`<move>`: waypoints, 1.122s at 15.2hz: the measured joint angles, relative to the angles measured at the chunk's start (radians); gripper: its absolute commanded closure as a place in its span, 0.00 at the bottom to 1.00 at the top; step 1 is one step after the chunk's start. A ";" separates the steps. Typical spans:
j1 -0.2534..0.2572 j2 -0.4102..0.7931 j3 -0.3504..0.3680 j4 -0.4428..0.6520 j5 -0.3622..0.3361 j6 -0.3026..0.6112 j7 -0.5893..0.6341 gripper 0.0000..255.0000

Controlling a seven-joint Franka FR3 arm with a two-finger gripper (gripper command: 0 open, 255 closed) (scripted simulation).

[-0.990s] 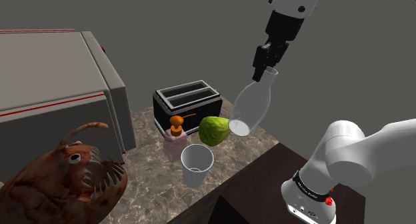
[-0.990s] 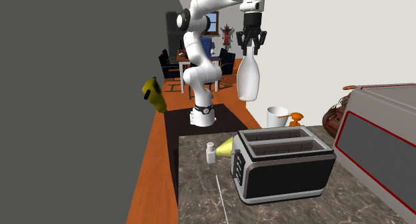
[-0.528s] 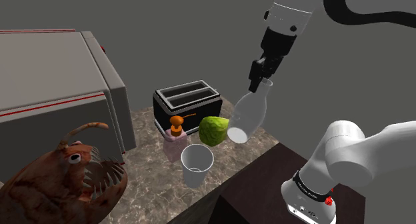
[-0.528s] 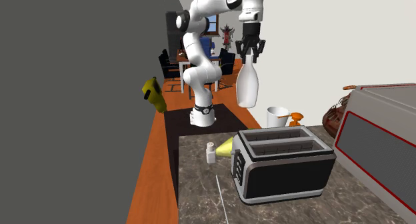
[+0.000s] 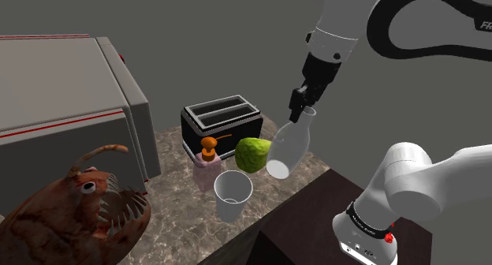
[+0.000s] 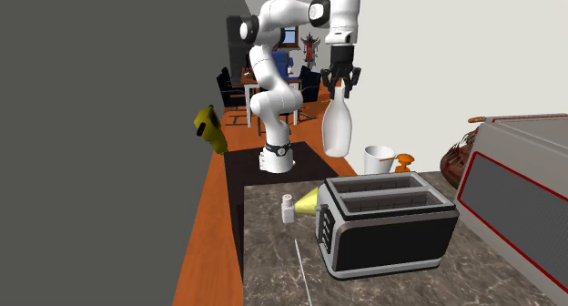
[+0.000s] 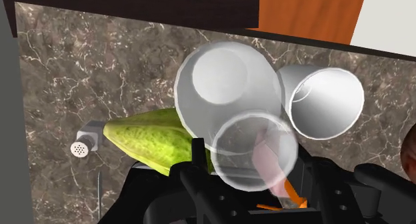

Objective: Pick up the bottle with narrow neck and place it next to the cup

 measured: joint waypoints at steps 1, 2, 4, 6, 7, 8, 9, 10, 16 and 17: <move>0.000 -0.001 0.001 -0.016 0.001 0.015 -0.001 1.00; 0.001 -0.004 0.002 -0.030 0.002 0.026 -0.001 1.00; 0.002 -0.007 0.005 -0.058 0.004 0.051 0.000 1.00; 0.004 -0.013 0.007 -0.088 0.007 0.076 0.000 1.00; 0.005 -0.013 0.009 -0.103 0.009 0.091 0.000 1.00; 0.006 -0.018 0.010 -0.119 0.010 0.101 0.000 1.00; 0.006 -0.017 0.010 -0.132 0.010 0.115 -0.002 1.00; 0.007 -0.018 0.012 -0.146 0.012 0.127 -0.001 1.00; 0.011 -0.016 0.021 -0.224 0.020 0.208 -0.001 1.00; 0.011 -0.015 0.021 -0.238 0.021 0.223 -0.003 1.00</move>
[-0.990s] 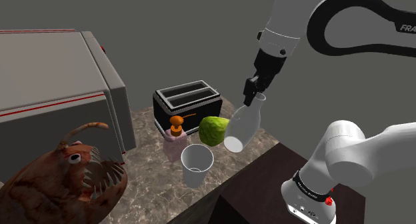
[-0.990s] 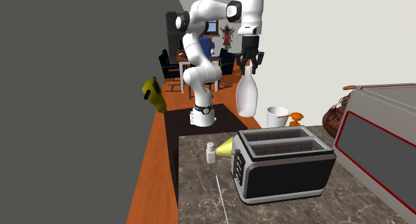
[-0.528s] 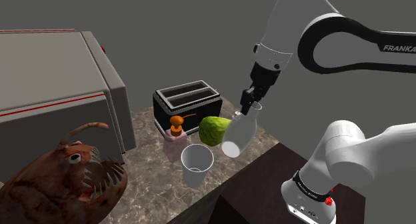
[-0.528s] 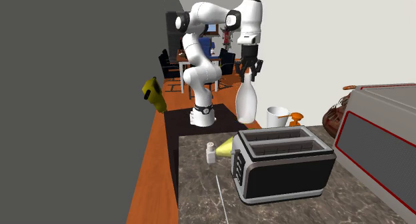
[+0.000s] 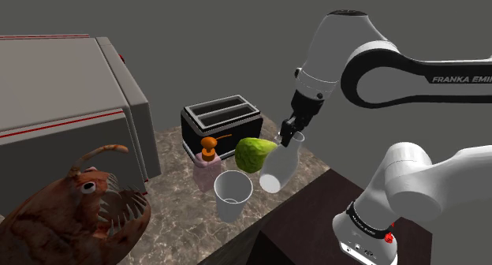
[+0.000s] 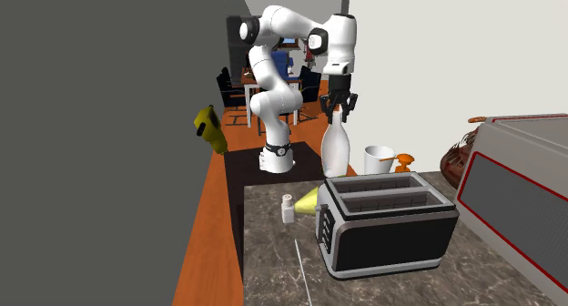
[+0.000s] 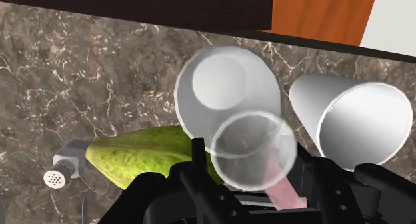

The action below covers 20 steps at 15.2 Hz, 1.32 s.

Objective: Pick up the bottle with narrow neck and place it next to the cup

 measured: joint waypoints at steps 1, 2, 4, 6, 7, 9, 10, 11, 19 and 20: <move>0.001 -0.004 0.001 -0.014 0.002 0.010 0.000 1.00; 0.001 0.000 0.002 -0.026 0.003 0.026 -0.001 1.00; 0.003 0.003 0.006 -0.050 0.006 0.053 0.000 1.00; 0.005 0.009 0.011 -0.074 0.010 0.083 0.001 1.00; 0.005 0.016 0.013 -0.082 0.011 0.098 0.001 1.00; 0.006 0.019 0.015 -0.105 0.013 0.123 0.000 1.00; 0.006 0.020 0.015 -0.109 0.014 0.129 0.000 1.00; 0.006 0.021 0.016 -0.112 0.014 0.133 0.000 1.00; 0.007 0.022 0.017 -0.115 0.015 0.138 0.001 0.00; 0.007 0.022 0.017 -0.115 0.015 0.138 0.001 0.00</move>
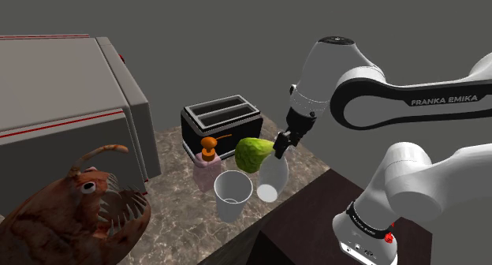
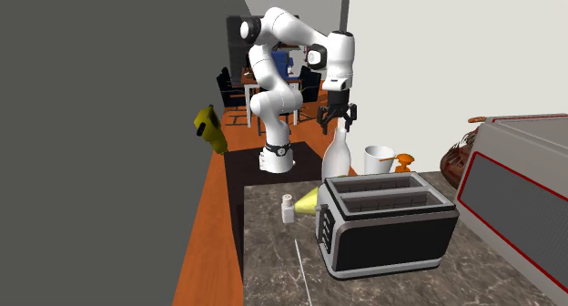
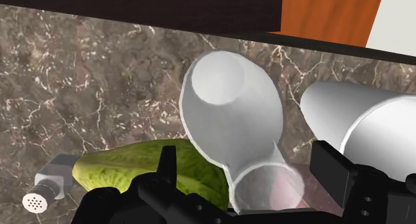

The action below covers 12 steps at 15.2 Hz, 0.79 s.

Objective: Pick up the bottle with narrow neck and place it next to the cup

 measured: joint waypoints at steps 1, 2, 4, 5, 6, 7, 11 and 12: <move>0.000 0.000 0.000 0.000 0.000 0.000 0.000 0.00; 0.000 0.000 0.000 0.000 0.000 0.000 0.000 0.00; 0.000 -0.016 -0.005 0.032 -0.004 -0.046 0.001 0.00; 0.000 -0.022 -0.005 0.059 -0.005 -0.079 0.005 0.00; 0.001 -0.035 -0.009 0.075 -0.007 -0.109 0.005 0.00; 0.000 -0.037 -0.010 0.090 -0.008 -0.126 0.005 0.00; -0.003 -0.034 -0.016 0.107 -0.013 -0.140 0.002 0.00; -0.004 -0.033 -0.016 0.108 -0.013 -0.141 0.002 0.00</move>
